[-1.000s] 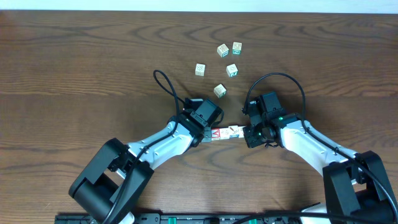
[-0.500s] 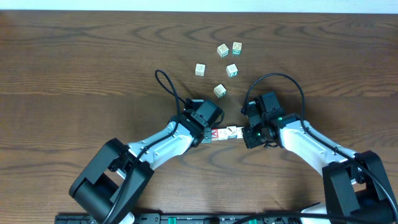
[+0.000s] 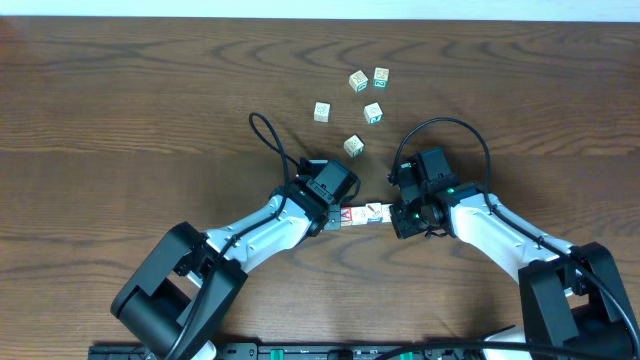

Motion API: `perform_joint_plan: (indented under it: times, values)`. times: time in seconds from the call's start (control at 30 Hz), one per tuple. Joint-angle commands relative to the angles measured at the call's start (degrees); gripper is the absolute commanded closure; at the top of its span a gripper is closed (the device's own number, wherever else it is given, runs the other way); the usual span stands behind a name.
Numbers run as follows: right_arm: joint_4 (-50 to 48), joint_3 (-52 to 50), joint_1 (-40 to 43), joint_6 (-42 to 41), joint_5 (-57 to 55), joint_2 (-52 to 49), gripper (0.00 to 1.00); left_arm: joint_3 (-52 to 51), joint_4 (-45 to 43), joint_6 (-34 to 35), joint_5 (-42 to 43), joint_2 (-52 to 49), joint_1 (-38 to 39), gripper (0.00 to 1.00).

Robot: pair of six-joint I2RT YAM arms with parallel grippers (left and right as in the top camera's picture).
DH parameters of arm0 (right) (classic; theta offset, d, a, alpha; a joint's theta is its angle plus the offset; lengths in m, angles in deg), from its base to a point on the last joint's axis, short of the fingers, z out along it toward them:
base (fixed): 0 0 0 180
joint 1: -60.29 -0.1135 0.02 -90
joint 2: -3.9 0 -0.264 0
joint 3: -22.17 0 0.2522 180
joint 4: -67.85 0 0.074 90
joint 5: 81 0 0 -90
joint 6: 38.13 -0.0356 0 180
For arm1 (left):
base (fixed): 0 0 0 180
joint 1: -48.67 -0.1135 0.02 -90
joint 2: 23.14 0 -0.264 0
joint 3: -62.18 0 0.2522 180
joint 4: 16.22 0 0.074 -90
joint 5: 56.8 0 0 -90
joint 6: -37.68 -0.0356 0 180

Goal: Lift 5 blocks

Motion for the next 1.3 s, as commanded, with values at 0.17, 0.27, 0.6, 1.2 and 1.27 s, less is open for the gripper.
perform_joint_plan:
  times: [0.17, 0.27, 0.6, 1.2, 1.27]
  values:
    - [0.2, 0.2, -1.2, -0.6, 3.0, -0.3, 0.99, 0.2, -0.3, -0.1, 6.2, -0.7, 0.6, 0.93]
    - [0.4, 0.6, -1.2, -0.7, 3.0, -0.2, 0.99, 0.7, -0.3, -0.2, 6.5, -0.5, 0.6, 0.93]
    - [2.0, 2.2, -1.2, -1.0, 3.0, -0.1, 0.99, 0.7, -0.3, -0.4, 6.6, 0.5, 0.6, 0.93]
    - [2.8, 2.3, -1.2, -7.4, 2.1, -0.1, 0.99, 0.7, -0.3, -0.3, 7.0, 0.9, 0.6, 0.93]
    - [2.8, 2.5, -1.2, -7.4, 2.1, -0.1, 0.99, 0.7, -0.3, -0.3, 7.0, 0.9, 0.6, 0.93]
